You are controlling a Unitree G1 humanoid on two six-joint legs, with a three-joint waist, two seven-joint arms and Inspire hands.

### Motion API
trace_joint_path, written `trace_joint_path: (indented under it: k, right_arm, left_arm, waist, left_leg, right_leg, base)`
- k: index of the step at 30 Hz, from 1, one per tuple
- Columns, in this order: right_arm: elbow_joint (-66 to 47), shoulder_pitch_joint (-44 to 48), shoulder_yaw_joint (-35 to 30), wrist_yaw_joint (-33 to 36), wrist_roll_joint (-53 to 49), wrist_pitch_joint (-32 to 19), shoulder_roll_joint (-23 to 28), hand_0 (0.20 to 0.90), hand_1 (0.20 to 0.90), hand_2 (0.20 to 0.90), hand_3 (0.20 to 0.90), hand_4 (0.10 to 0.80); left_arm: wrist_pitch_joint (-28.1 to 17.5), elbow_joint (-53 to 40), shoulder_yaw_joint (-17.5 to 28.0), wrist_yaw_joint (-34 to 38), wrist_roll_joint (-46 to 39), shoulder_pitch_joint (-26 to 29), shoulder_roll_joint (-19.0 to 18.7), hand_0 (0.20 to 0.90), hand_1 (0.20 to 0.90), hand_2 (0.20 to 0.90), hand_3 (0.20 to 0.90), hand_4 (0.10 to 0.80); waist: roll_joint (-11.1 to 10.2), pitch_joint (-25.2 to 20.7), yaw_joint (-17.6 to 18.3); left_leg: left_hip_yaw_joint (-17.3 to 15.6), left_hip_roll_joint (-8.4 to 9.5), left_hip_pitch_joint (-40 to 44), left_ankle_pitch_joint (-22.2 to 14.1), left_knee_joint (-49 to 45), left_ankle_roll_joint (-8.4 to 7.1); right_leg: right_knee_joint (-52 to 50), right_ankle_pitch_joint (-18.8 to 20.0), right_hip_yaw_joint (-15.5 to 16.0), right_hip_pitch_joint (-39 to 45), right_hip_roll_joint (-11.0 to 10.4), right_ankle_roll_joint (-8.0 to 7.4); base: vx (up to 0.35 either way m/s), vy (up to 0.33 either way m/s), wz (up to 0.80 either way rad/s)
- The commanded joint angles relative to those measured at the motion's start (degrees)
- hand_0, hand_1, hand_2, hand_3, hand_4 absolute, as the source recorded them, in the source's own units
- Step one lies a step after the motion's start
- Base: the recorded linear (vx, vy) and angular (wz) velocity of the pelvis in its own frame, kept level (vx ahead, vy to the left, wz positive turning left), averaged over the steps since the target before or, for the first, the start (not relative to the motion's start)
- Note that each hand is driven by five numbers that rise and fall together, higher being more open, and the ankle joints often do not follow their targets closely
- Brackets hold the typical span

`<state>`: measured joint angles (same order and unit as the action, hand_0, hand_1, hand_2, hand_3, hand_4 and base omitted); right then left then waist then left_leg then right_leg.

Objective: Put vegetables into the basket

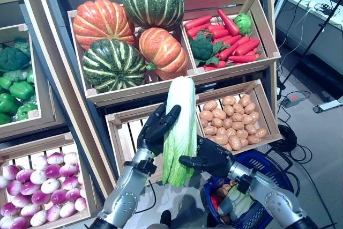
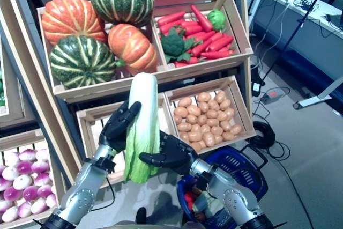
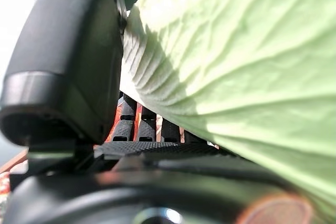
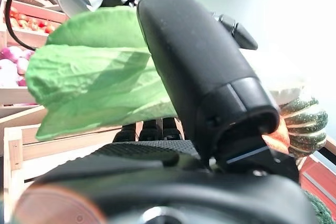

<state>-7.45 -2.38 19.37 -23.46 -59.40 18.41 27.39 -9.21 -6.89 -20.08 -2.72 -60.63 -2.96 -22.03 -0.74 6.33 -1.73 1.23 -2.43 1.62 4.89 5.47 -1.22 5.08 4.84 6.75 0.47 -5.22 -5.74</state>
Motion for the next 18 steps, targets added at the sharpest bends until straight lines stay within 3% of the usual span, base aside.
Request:
trace_joint_path:
  k: [1,8,14,15,16,18]
  right_arm:
    - [-4.0,6.0,1.2,-0.8,-8.0,-6.2,-3.1,0.9,0.9,0.9,0.9,0.8]
    - [-5.0,5.8,1.3,-2.6,-8.9,-3.6,-2.6,0.9,0.9,0.9,0.9,0.8]
    - [-5.7,6.1,3.9,-11.4,-5.1,1.2,-1.6,0.9,0.9,0.9,0.9,0.8]
    - [-5.9,6.4,4.3,-12.5,-4.7,2.3,-1.0,0.785,0.785,0.785,0.785,0.723]
    - [-5.9,6.4,4.7,-13.5,-3.8,3.4,-0.4,0.627,0.627,0.627,0.627,0.618]
    - [-5.6,6.3,5.1,-14.6,-2.2,6.2,1.1,0.587,0.587,0.587,0.587,0.591]
  left_arm:
    - [-3.2,-2.8,-0.7,-5.4,-0.1,3.8,1.6,0.3,0.3,0.3,0.3,0.4]
    - [-1.5,-3.1,-0.1,-6.8,-1.1,3.7,1.2,0.3,0.3,0.3,0.3,0.4]
    - [0.8,-3.1,-1.7,-10.5,-2.1,3.8,0.9,0.3,0.3,0.3,0.3,0.4]
    - [0.7,-3.1,-1.9,-10.9,-1.9,3.9,0.7,0.3,0.3,0.3,0.3,0.4]
    - [0.4,-3.2,-1.8,-11.4,-1.6,3.9,0.4,0.3,0.3,0.3,0.3,0.4]
    - [-0.5,-3.2,-1.8,-12.3,-0.2,4.1,-0.2,0.3,0.3,0.3,0.3,0.4]
  waist:
    - [-1.3,-5.6,-0.8]
    - [-1.4,-5.9,-0.9]
    - [-1.4,-6.0,-0.9]
    - [-1.4,-6.0,-1.0]
    - [-1.5,-6.0,-1.1]
    - [-1.6,-6.0,-1.1]
  left_leg:
    - [-0.7,1.22,0.9,-4.3,-0.5,-0.3]
    - [-0.7,1.11,0.9,-4.2,-0.5,-0.23]
    - [-0.6,1.05,0.8,-4.1,-0.5,-0.21]
    - [-0.6,1.0,0.8,-4.1,-0.5,-0.23]
    - [-0.5,1.0,0.9,-4.1,-0.5,-0.25]
    - [-0.4,0.98,0.9,-4.1,-0.5,-0.3]
  right_leg:
    - [-0.1,-0.7,2.4,3.4,-1.5,-0.98]
    - [-0.1,-0.8,2.3,3.5,-1.5,-0.93]
    - [-0.1,-0.7,2.1,3.3,-1.6,-0.95]
    - [-0.1,-0.7,2.1,3.4,-1.6,-0.97]
    - [-0.1,-0.7,2.0,3.4,-1.6,-0.96]
    - [-0.1,-0.7,2.0,3.5,-1.6,-0.97]
  base:
    - [0.0,0.0,0.0]
    - [0.0,0.0,0.0]
    - [0.0,0.0,0.0]
    - [0.0,0.0,0.0]
    - [0.0,0.0,0.0]
    - [0.0,0.0,0.0]
